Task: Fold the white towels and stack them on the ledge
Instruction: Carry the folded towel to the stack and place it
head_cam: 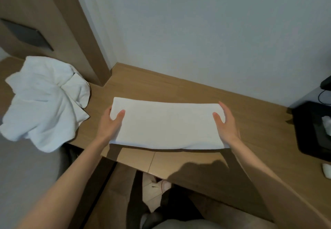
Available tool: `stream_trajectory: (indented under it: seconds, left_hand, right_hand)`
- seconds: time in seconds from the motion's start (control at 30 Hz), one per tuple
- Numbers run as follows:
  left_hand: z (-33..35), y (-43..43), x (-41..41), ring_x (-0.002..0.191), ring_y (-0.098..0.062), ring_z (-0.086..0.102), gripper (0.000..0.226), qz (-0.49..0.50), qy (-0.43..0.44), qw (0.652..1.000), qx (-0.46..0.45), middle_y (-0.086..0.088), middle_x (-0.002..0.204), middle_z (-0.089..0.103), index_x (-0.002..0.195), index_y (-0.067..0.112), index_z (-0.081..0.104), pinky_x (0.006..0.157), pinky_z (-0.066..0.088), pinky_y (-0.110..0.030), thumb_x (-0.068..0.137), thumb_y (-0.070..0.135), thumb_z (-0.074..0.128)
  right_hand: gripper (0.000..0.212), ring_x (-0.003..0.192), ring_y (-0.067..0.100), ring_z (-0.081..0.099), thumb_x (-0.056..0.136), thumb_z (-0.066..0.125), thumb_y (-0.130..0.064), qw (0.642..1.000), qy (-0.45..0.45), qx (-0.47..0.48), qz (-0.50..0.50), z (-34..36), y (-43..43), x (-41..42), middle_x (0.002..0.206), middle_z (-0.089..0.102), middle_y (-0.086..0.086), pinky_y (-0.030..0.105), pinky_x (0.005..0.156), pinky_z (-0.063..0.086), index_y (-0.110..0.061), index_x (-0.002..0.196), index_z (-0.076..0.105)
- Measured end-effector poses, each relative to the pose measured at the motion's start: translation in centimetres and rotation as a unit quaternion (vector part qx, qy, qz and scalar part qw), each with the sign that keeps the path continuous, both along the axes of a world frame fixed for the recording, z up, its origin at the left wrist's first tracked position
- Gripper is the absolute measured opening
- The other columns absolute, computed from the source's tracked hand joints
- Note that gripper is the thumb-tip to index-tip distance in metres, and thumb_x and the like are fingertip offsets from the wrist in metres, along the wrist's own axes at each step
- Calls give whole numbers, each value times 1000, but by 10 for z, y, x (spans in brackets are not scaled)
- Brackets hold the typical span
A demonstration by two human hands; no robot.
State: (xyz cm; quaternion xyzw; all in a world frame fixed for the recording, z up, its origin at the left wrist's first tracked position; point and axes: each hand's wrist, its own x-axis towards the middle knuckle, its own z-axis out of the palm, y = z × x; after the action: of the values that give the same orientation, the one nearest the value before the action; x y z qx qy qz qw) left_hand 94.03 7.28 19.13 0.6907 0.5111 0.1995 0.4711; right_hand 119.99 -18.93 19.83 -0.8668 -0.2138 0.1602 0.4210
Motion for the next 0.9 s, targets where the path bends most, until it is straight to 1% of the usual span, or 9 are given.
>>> stream_trajectory:
  seconds: [0.07, 0.13, 0.23, 0.33, 0.43, 0.57, 0.73, 0.8, 0.9]
  left_hand:
    - [6, 1, -21, 110, -20, 55, 53, 28, 2, 1000, 7, -5, 128, 57, 136, 15, 44, 88, 45, -35, 91, 42, 57]
    - [11, 4, -45, 115, -22, 54, 55, 52, -4, 999, 15, -5, 131, 55, 138, 15, 43, 93, 44, -36, 91, 42, 57]
    - [18, 5, -91, 122, -24, 50, 57, 89, -5, 995, 39, -4, 136, 51, 139, 15, 42, 98, 40, -35, 91, 42, 57]
    - [22, 4, -146, 126, -24, 47, 59, 121, -3, 992, 46, -5, 139, 49, 140, 16, 40, 102, 39, -39, 91, 43, 57]
    - [27, 0, -205, 120, -23, 50, 56, 156, -8, 986, 52, -5, 136, 50, 139, 15, 41, 97, 41, -39, 92, 41, 56]
    - [29, -8, -281, 104, -16, 51, 54, 222, -11, 973, 57, -5, 131, 53, 137, 11, 43, 85, 40, -32, 92, 37, 58]
    - [26, -26, -373, 105, -17, 52, 54, 303, -3, 951, 55, -6, 130, 53, 137, 11, 43, 84, 40, -31, 93, 39, 56]
    - [24, -35, -406, 106, -16, 52, 52, 338, -3, 940, 53, -2, 127, 53, 136, 11, 43, 84, 41, -29, 93, 38, 55]
    - [20, -50, -450, 93, -8, 54, 49, 393, -2, 918, 47, 6, 114, 52, 135, 13, 44, 72, 40, -20, 94, 38, 55]
  right_hand:
    - [46, 140, 16, 29, 99, 45, -35, 1000, -4, 1, 16, 7, 8, -14, 154, 31, -7, 36, 112, 24, -33, 144, 34]
    - [46, 140, 15, 29, 99, 45, -34, 999, -6, 11, 34, 14, 19, -30, 153, 32, -7, 33, 111, 23, -32, 144, 35]
    - [46, 140, 15, 30, 100, 45, -33, 997, -8, 24, 70, 24, 36, -60, 153, 33, -7, 33, 112, 24, -30, 144, 35]
    - [45, 139, 15, 31, 99, 46, -33, 994, -11, 28, 105, 31, 56, -99, 152, 34, -7, 35, 113, 24, -30, 144, 36]
    - [46, 140, 14, 29, 100, 46, -33, 989, -15, 31, 144, 36, 76, -144, 152, 33, -8, 33, 112, 23, -30, 144, 36]
    - [46, 140, 13, 28, 100, 45, -31, 978, -9, 43, 205, 38, 109, -204, 153, 33, -8, 28, 110, 22, -30, 145, 35]
    - [47, 139, 12, 29, 100, 44, -34, 956, -2, 41, 291, 35, 156, -276, 153, 32, -9, 28, 109, 24, -32, 146, 33]
    - [48, 138, 12, 32, 99, 45, -35, 944, 8, 43, 326, 34, 176, -303, 151, 34, -10, 28, 107, 26, -32, 145, 33]
    - [48, 136, 9, 33, 100, 45, -35, 920, 15, 46, 389, 32, 204, -344, 150, 35, -13, 22, 103, 27, -33, 145, 32]
